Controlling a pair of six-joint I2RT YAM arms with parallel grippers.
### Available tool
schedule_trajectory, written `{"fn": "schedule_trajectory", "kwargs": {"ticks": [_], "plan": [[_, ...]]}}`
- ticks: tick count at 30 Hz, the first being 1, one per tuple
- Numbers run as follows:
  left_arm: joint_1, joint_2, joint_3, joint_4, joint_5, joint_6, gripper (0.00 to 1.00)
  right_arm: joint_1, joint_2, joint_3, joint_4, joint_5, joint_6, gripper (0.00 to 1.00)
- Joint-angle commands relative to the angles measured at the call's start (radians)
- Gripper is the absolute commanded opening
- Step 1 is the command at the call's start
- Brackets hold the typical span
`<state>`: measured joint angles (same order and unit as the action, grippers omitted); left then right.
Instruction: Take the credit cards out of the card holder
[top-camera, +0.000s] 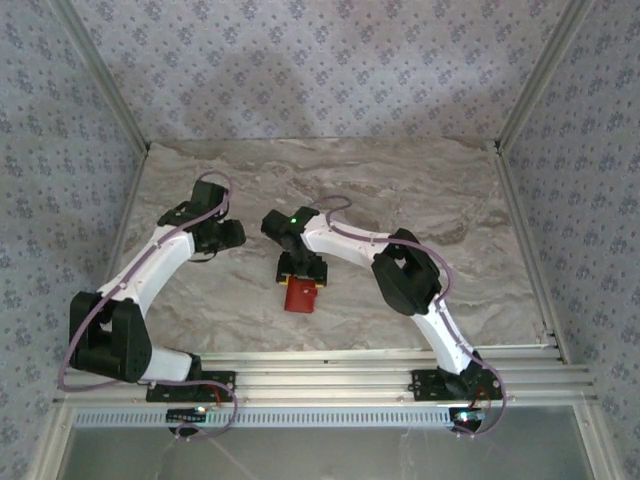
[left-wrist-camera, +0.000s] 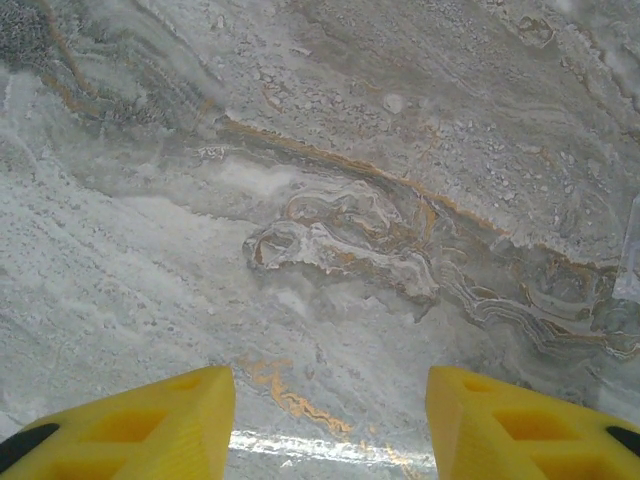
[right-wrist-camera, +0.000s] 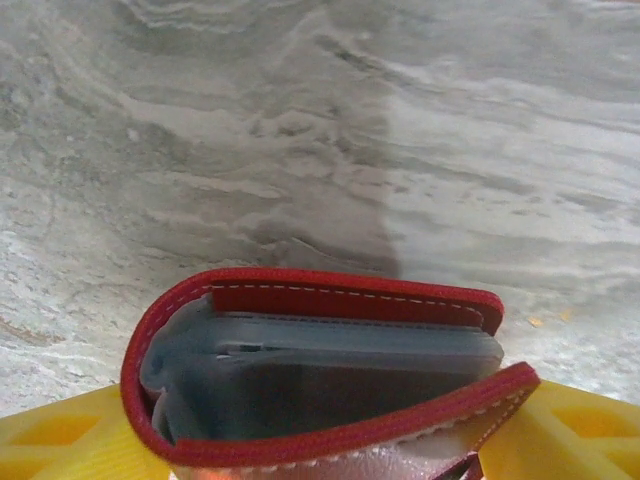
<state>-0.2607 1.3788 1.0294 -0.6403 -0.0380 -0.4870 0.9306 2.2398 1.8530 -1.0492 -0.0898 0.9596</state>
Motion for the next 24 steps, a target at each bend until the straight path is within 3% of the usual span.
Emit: {"fn": "schedule_trajectory", "kwargs": {"ticks": [1, 7, 13, 17, 24], "plan": [[0.005, -0.046, -0.018, -0.027, 0.005, 0.014, 0.54, 0.014, 0.039, 0.049, -0.054, -0.027, -0.048, 0.78], [-0.003, -0.123, -0.025, -0.002, 0.030, -0.010, 0.55, 0.006, 0.005, 0.057, -0.077, 0.002, -0.055, 0.86], [-0.073, -0.129, 0.028, -0.033, -0.034, -0.013, 0.59, -0.007, -0.104, 0.014, -0.022, 0.040, -0.138, 0.85], [-0.090, -0.111, 0.029, -0.044, 0.057, -0.053, 0.58, -0.012, -0.207, -0.125, 0.153, 0.007, -0.277, 0.82], [-0.098, -0.061, 0.001, 0.014, 0.224, -0.135, 0.55, -0.048, -0.365, -0.399, 0.423, -0.214, -0.678, 0.75]]}}
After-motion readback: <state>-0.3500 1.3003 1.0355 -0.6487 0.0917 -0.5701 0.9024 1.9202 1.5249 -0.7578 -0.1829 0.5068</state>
